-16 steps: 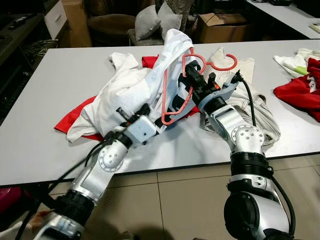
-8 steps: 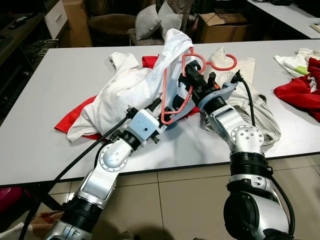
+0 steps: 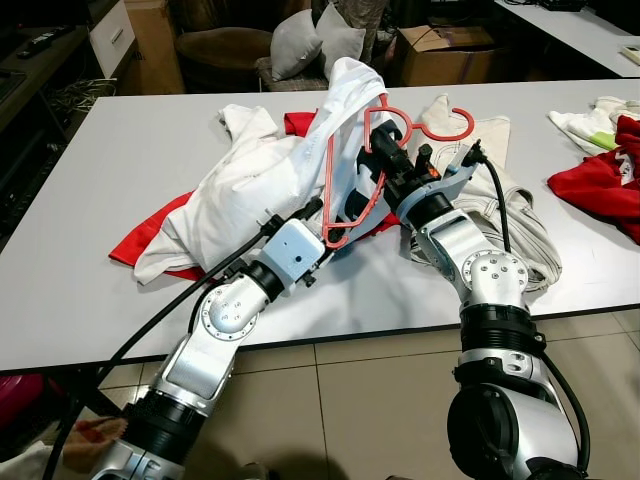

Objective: Hang hanger

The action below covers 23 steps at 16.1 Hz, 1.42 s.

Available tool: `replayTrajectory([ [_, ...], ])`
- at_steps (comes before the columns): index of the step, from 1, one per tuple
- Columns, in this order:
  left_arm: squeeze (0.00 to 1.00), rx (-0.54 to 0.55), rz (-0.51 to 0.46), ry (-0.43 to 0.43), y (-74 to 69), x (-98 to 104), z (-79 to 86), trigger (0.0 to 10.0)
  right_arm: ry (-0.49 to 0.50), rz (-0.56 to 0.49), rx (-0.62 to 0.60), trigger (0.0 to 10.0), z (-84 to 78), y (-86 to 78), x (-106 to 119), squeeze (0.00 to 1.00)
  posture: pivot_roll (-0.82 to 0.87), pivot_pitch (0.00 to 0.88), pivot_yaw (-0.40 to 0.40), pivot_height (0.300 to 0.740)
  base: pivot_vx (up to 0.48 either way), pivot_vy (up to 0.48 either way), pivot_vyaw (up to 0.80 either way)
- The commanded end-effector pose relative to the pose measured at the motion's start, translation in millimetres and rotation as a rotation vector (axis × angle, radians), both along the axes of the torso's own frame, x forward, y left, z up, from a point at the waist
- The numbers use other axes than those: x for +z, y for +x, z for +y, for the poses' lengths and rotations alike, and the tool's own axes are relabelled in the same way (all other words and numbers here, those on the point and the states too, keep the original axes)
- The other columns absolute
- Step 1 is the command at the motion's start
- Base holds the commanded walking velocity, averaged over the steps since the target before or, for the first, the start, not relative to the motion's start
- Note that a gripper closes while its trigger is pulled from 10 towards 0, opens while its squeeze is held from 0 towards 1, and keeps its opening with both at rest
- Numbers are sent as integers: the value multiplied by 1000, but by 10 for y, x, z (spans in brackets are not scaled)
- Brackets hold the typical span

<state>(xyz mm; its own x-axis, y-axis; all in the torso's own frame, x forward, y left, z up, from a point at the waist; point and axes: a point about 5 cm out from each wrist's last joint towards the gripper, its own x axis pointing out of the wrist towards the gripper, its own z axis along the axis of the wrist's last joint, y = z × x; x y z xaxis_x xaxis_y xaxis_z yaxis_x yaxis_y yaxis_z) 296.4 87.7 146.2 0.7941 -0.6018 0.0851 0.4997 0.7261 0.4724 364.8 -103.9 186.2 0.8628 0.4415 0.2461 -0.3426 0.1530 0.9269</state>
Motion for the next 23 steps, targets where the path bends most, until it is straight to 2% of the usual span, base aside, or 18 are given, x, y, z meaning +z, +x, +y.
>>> replayTrajectory([
  [1,1000,9,-2,11,6,17,2,10000,-2,-36,0,10000,5,14,107,0,-146,1,9,740,0,0,0],
  [4,1000,107,-52,66,142,52,2,10000,-1,-37,0,10000,7,14,111,0,-147,1,11,740,0,0,0],
  [8,976,133,-61,107,210,29,-59,10000,-2,-37,-1,10000,10,12,112,0,-151,1,13,740,0,0,0],
  [9,78,152,-48,103,229,10,-52,5451,-2,-38,-3,10000,4,14,112,0,-154,0,15,740,0,0,0],
  [10,0,159,-43,102,236,2,-43,4235,-2,-38,-3,10000,1,14,112,0,-154,0,15,740,0,0,0],
  [11,0,175,-38,112,247,-16,-16,0,-2,-38,-5,10000,-2,14,112,0,-154,0,14,740,0,0,0],
  [16,0,201,-20,145,250,-81,39,0,-6,-40,3,10000,12,24,122,0,-151,0,3,740,0,0,0],
  [23,0,245,16,115,282,-110,120,0,-3,-42,2,10000,18,28,130,0,-154,0,10,740,0,0,0],
])
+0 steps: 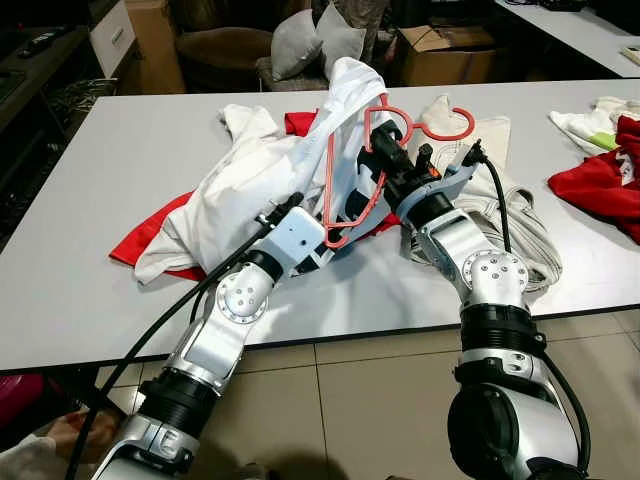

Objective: Hang hanger

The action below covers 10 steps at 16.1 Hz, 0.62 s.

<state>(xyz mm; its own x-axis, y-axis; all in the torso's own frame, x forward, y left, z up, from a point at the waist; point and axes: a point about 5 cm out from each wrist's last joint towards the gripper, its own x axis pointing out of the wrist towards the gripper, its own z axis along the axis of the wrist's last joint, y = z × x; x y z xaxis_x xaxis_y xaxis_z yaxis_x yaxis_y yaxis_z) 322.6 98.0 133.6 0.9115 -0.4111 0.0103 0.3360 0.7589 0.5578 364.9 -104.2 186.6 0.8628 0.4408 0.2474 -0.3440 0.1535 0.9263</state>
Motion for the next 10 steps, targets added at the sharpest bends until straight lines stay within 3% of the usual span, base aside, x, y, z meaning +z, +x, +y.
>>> replayTrajectory([
  [1,0,25,3,-11,30,10,30,0,-2,-41,1,10000,17,26,128,0,-154,0,10,740,0,0,0],
  [10,0,105,-12,-31,129,17,136,0,-1,-40,2,10000,13,21,126,0,-161,0,9,740,0,0,0],
])
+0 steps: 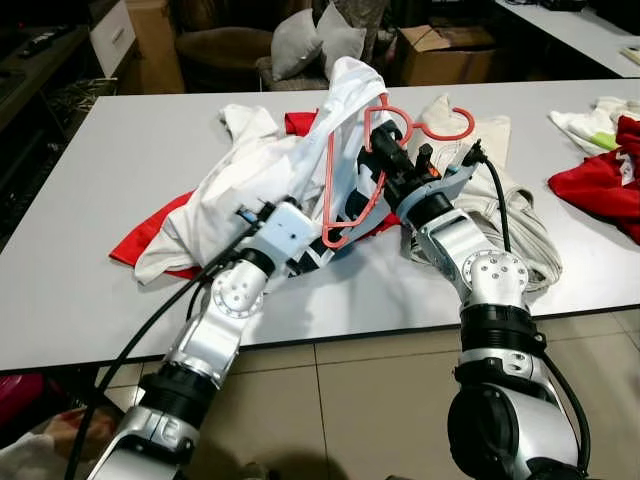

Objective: Hang hanger

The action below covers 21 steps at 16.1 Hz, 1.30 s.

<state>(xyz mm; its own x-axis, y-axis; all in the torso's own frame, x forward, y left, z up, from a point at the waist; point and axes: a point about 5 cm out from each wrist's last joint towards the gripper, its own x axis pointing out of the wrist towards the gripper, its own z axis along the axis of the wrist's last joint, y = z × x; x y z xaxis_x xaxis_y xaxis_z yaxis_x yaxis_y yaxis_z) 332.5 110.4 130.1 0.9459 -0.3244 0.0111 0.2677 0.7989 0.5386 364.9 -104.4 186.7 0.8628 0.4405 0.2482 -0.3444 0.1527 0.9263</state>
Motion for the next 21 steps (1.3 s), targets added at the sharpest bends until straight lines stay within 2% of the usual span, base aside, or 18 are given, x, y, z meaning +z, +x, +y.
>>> replayTrajectory([
  [1,0,23,-26,-11,48,63,26,0,-2,-39,1,10000,11,20,124,0,-163,0,9,740,0,0,0],
  [5,0,82,-55,-26,109,122,142,0,-6,-39,-2,10000,-3,21,124,0,-166,0,10,740,0,0,0],
  [6,0,6,-75,-62,77,178,88,0,-6,-38,-4,10000,-11,21,124,0,-165,0,9,740,0,0,0],
  [7,0,-130,-49,-70,-7,167,-46,0,-6,-37,-4,10000,-13,22,123,0,-162,0,7,740,0,0,0],
  [8,0,-172,-32,-52,-48,143,-86,3176,-6,-36,-4,10000,-12,22,122,0,-162,0,7,740,0,0,0],
  [9,0,-218,-21,-13,-133,86,-106,0,-6,-36,-2,10000,-3,26,122,0,-163,0,9,740,0,0,0],
  [13,0,-81,-57,19,-114,98,165,0,-5,-37,-2,10000,-6,32,126,0,-156,0,3,740,0,0,0],
  [16,0,2,-96,34,-64,208,397,0,-10,-36,1,10000,-2,25,109,0,-157,0,3,740,0,0,0],
  [20,0,2,-96,34,-64,208,397,0,-10,-36,1,10000,-2,25,109,0,-157,0,3,740,0,0,0],
  [21,1000,-232,-4,-46,-205,100,41,10000,-15,-36,6,10000,4,29,112,0,-158,0,-10,740,0,0,0],
])
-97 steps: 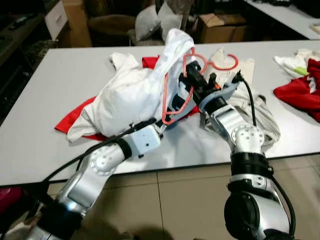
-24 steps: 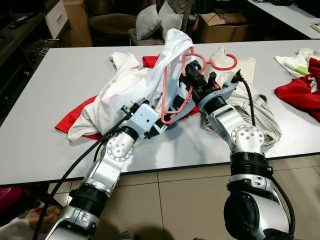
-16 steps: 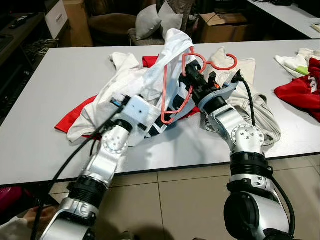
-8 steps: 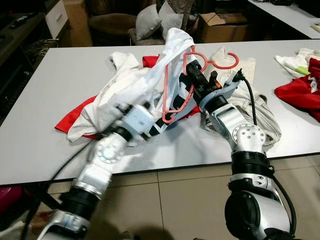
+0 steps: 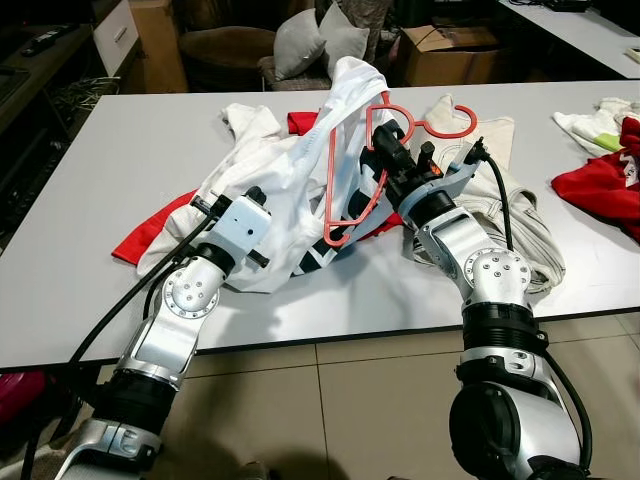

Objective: Hang hanger

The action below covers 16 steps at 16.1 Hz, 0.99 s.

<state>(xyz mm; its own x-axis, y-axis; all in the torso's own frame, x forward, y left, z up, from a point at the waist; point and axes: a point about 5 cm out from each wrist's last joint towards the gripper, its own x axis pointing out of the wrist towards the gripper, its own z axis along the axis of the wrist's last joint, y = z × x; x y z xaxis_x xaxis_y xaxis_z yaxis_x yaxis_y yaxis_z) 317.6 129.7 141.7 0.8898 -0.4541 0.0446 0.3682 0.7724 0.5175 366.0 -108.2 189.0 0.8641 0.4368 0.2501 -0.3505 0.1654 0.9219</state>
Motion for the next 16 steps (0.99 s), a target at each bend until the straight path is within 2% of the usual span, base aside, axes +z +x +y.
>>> replayTrajectory([
  [1,1000,-198,31,-29,-144,-48,-339,10000,-8,-29,19,10000,56,19,94,0,-158,0,-10,740,0,0,0],
  [4,1000,-167,-37,-15,-140,18,-397,10000,-10,-29,26,10000,69,21,98,0,-157,0,-20,740,0,0,0],
  [7,1000,-137,-58,57,-118,21,-403,10000,-9,-26,29,10000,80,20,95,0,-156,0,-21,740,0,0,0],
  [11,1000,-40,-96,101,-6,53,-359,10000,-6,-33,27,10000,79,33,120,0,-162,0,-11,740,0,0,0],
  [16,1000,2,-136,121,101,93,-440,10000,3,-33,20,10000,81,27,116,0,-163,0,-4,740,0,0,0],
])
